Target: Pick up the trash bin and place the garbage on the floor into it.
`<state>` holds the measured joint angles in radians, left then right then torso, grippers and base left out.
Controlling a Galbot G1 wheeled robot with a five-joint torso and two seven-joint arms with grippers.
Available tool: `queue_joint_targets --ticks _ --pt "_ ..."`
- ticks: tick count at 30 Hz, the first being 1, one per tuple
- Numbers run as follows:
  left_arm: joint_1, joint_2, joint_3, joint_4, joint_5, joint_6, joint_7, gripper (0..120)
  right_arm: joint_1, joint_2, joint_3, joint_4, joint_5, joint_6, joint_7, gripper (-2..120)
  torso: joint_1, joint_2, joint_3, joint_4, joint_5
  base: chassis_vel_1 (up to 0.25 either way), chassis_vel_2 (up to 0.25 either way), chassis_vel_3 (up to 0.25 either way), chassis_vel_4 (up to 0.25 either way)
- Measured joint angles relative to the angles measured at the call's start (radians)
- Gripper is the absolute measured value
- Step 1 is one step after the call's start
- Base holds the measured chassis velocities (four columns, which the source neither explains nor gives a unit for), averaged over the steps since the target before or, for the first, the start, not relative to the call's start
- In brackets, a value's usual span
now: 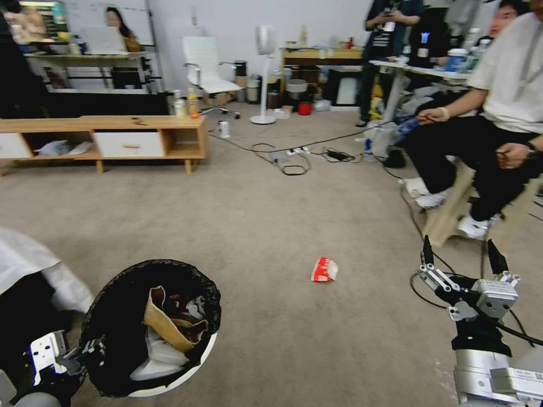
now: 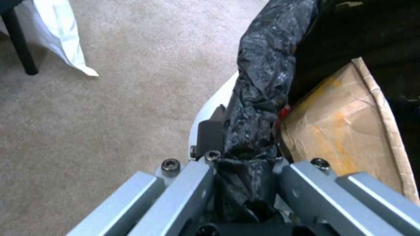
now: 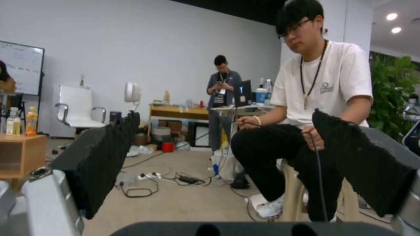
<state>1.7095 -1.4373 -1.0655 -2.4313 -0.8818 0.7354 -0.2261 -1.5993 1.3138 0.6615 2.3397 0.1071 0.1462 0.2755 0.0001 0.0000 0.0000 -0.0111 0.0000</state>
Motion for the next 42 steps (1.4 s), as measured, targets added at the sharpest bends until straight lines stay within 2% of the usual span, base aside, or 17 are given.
queue_joint_targets --ticks 4,23,42 --pt "0.002 -0.005 -0.003 -0.003 -0.001 0.0 -0.003 1 0.001 -0.004 -0.005 -0.003 0.004 0.003 -0.007 100 0.0 0.0 0.0 0.0005 0.0 0.0 0.0 0.0 0.0" --pt "0.013 -0.024 -0.009 -0.017 0.0 0.0 -0.006 1 -0.003 -0.012 -0.034 -0.024 0.005 0.03 -0.025 100 0.0 0.0 0.0 -0.0001 0.0 -0.011 0.009 0.013 -0.014" --pt "0.007 -0.024 -0.01 -0.01 0.002 0.0 -0.005 1 -0.004 -0.006 -0.043 -0.034 -0.005 0.041 -0.026 100 0.0 0.0 0.0 -0.0001 -0.0001 -0.217 0.219 0.211 -0.212"
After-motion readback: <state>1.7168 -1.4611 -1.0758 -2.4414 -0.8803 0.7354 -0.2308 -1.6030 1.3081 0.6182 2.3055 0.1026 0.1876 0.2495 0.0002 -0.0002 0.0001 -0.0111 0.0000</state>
